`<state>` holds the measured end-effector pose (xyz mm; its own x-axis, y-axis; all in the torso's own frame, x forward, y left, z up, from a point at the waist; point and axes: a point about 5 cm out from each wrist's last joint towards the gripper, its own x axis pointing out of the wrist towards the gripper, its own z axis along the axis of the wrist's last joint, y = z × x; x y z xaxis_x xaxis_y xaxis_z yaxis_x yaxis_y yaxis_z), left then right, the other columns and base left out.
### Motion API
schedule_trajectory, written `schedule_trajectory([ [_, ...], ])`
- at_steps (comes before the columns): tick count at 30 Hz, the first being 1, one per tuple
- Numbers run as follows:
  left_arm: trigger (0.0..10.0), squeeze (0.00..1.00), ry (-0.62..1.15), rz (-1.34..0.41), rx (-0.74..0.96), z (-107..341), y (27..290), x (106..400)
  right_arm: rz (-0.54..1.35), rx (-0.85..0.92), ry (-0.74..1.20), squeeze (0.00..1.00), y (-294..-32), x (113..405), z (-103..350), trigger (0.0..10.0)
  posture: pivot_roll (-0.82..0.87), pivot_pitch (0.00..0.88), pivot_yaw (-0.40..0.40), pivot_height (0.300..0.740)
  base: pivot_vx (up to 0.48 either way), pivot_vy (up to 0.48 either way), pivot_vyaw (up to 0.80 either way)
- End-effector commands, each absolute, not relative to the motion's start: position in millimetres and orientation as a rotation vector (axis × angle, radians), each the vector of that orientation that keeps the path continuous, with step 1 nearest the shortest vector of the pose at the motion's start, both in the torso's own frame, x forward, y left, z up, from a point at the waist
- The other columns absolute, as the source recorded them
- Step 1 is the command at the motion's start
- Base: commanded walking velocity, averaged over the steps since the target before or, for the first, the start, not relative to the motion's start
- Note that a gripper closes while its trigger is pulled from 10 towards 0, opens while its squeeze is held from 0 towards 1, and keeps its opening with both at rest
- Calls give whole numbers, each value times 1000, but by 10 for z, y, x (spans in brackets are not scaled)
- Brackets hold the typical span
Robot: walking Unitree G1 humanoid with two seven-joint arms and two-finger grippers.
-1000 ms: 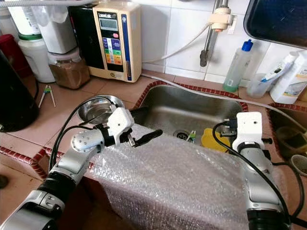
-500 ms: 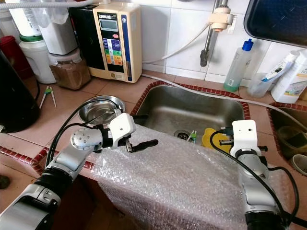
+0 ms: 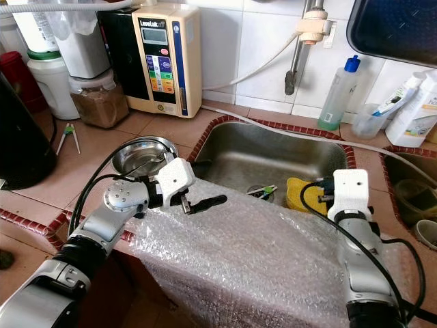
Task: Kitchen organization
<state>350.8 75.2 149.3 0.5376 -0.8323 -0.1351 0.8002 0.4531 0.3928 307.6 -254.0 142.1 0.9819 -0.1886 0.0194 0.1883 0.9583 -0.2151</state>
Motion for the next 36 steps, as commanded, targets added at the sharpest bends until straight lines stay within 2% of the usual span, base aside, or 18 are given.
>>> schedule_trajectory([
  [1, 10000, 1000, -99, -962, 422, 1587, 776, 3573, -179, -193, -64, 1000, -2501, 3105, 1566, 10000, 21, 0, 41, 740, 0, 0, 0],
  [4, 10000, 1000, -108, -808, 387, 1660, 859, 3697, -82, -130, -153, 1000, -2284, 3104, 1739, 10000, 18, 0, 39, 740, 0, 0, 0],
  [9, 10000, 1000, -91, -627, 335, 1698, 975, 3814, 21, -101, -181, 1000, -2044, 3066, 1794, 10000, 15, 0, 37, 740, 0, 0, 0],
  [10, 10000, 1000, -31, -534, 343, 1659, 1061, 3872, 56, -105, -176, 1000, -1954, 3047, 1795, 10000, 14, 0, 34, 740, 0, 0, 0],
  [13, 10000, 1000, 74, -410, 350, 1574, 1217, 3934, 163, -127, -163, 1000, -1736, 2985, 1786, 10000, 11, 0, 32, 740, 0, 0, 0],
  [15, 10000, 1000, 124, -395, 347, 1526, 1267, 3941, 227, -143, -160, 1000, -1619, 2951, 1778, 10000, 11, 0, 31, 740, 0, 0, 0],
  [25, 10000, 984, 165, -399, 438, 1570, 1349, 3986, 306, -126, -140, 1000, -1488, 2891, 1778, 10000, 15, 0, 27, 740, 0, 0, 0],
  [26, 10000, 0, 183, -406, 455, 1564, 1364, 3988, 311, -127, -135, 1000, -1474, 2885, 1774, 10000, 13, 0, 29, 740, 0, 0, 0],
  [27, 10000, 0, 200, -416, 477, 1554, 1379, 3987, 315, -127, -130, 996, -1462, 2881, 1769, 10000, 13, 0, 29, 740, 0, 0, 0],
  [28, 10000, 0, 221, -427, 511, 1545, 1407, 3987, 320, -130, -118, 557, -1444, 2872, 1757, 10000, 12, 0, 30, 740, 0, 0, 0],
  [29, 10000, 0, 221, -427, 511, 1545, 1407, 3987, 320, -130, -118, 557, -1444, 2872, 1757, 10000, 12, 0, 30, 740, 0, 0, 0],
  [30, 10000, 0, 234, -429, 516, 1539, 1419, 3987, 323, -133, -114, 486, -1435, 2867, 1750, 10000, 12, 0, 31, 740, 0, 0, 0],
  [31, 10000, 0, 253, -441, 529, 1528, 1429, 3985, 327, -138, -110, 200, -1425, 2862, 1739, 10000, 11, 0, 32, 740, 0, 0, 0],
  [32, 10000, 0, 268, -449, 540, 1519, 1435, 3983, 331, -142, -106, 71, -1417, 2858, 1731, 10000, 11, 0, 32, 740, 0, 0, 0],
  [33, 10000, 0, 287, -458, 547, 1509, 1446, 3980, 333, -149, -102, 0, -1411, 2855, 1722, 10000, 10, 0, 33, 740, 0, 0, 0],
  [36, 10000, 0, 315, -469, 559, 1498, 1466, 3978, 335, -155, -97, 0, -1408, 2851, 1718, 10000, 10, 0, 34, 740, 0, 0, 0],
])
